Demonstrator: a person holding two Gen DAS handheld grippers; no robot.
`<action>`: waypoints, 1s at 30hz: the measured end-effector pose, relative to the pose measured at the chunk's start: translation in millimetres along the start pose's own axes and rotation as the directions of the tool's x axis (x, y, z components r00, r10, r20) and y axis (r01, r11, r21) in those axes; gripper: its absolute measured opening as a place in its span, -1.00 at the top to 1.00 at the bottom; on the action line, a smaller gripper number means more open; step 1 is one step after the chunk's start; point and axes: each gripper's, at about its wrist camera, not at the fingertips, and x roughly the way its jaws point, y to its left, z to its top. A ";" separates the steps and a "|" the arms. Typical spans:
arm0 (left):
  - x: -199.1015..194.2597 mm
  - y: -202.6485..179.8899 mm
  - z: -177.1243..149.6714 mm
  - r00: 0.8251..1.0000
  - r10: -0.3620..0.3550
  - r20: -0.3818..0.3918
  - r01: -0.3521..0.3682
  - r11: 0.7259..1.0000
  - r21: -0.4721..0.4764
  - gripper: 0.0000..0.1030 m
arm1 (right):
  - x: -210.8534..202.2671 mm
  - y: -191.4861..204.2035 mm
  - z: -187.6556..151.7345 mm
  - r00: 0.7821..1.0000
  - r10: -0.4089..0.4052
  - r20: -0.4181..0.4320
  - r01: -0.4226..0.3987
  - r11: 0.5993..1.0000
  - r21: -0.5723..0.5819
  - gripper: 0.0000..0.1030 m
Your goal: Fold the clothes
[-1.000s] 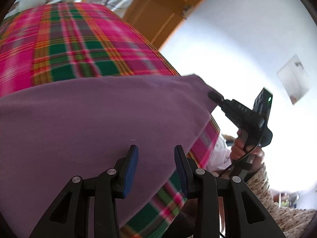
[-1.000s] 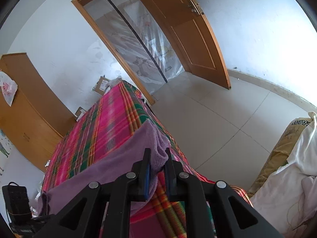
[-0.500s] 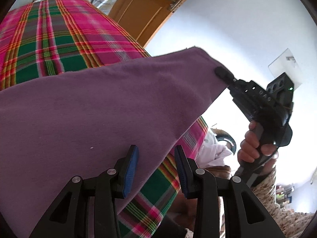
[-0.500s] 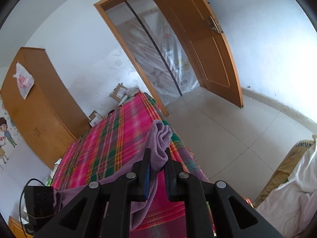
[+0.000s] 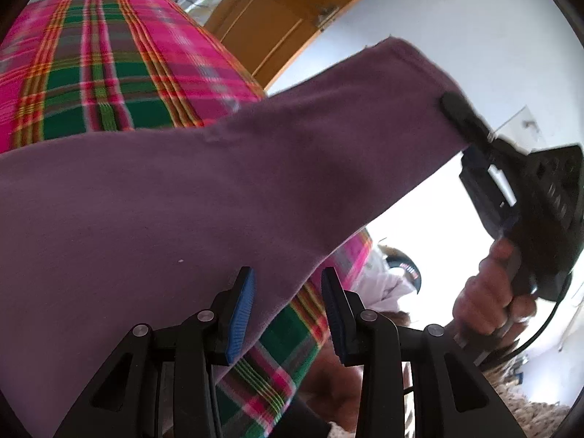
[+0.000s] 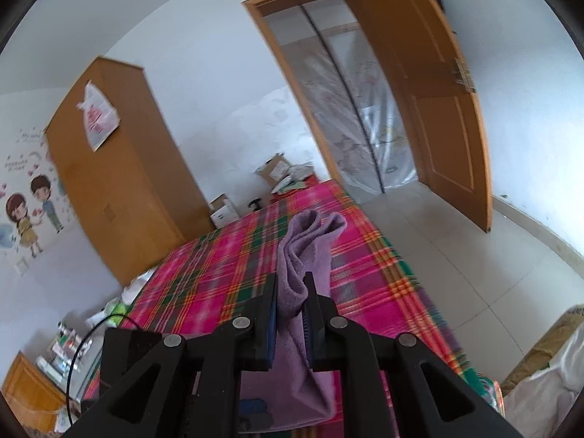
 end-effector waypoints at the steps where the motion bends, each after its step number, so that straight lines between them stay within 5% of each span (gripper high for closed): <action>1: -6.3 1.1 0.9 1.000 -0.012 0.017 0.013 1.000 -0.007 0.25 | 1.8 8.4 -1.1 1.000 0.005 -0.001 -0.005 1.000 -0.023 0.77; 7: -53.9 11.4 7.8 0.987 -0.078 0.141 0.088 0.994 -0.069 0.25 | 16.4 47.2 -8.0 0.998 0.043 -0.036 -0.047 0.993 -0.104 0.77; 15: -108.4 28.1 12.9 0.953 -0.075 0.294 0.114 0.986 -0.119 0.25 | 45.2 89.7 -30.2 0.990 0.092 -0.108 -0.110 0.979 -0.174 0.77; 30: -149.7 81.0 -6.4 0.949 0.017 0.316 0.059 0.971 -0.230 0.25 | 89.6 132.6 -89.2 0.960 0.137 -0.245 -0.192 0.957 -0.219 0.77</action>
